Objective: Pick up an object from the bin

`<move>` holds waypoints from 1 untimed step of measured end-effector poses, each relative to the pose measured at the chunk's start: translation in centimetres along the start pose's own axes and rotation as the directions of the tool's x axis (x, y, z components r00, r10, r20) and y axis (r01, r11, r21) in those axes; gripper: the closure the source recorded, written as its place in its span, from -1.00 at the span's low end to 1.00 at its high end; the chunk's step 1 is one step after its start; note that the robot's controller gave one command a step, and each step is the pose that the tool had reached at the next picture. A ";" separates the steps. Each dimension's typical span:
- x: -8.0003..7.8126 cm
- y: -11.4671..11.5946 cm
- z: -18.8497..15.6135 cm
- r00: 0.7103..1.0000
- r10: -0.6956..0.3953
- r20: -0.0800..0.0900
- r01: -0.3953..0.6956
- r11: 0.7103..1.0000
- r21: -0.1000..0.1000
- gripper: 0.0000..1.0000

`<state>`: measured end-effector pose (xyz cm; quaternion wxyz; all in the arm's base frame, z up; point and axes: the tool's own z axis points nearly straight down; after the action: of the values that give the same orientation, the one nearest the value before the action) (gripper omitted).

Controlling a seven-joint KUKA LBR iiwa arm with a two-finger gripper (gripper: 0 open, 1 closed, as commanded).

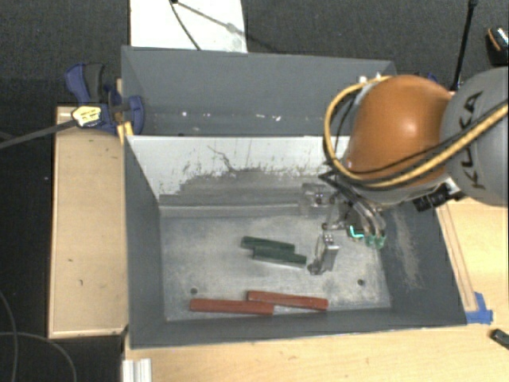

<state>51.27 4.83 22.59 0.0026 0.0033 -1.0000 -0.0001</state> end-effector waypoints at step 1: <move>-3.7 0.7 14.3 1.000 -0.009 0.000 0.009 1.000 0.000 -1.00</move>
Offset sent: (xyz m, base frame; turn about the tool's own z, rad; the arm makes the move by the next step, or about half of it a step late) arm 0.0374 0.0076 -0.1391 -0.0126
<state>54.90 5.60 8.29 0.0024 0.0080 -1.0000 -0.0002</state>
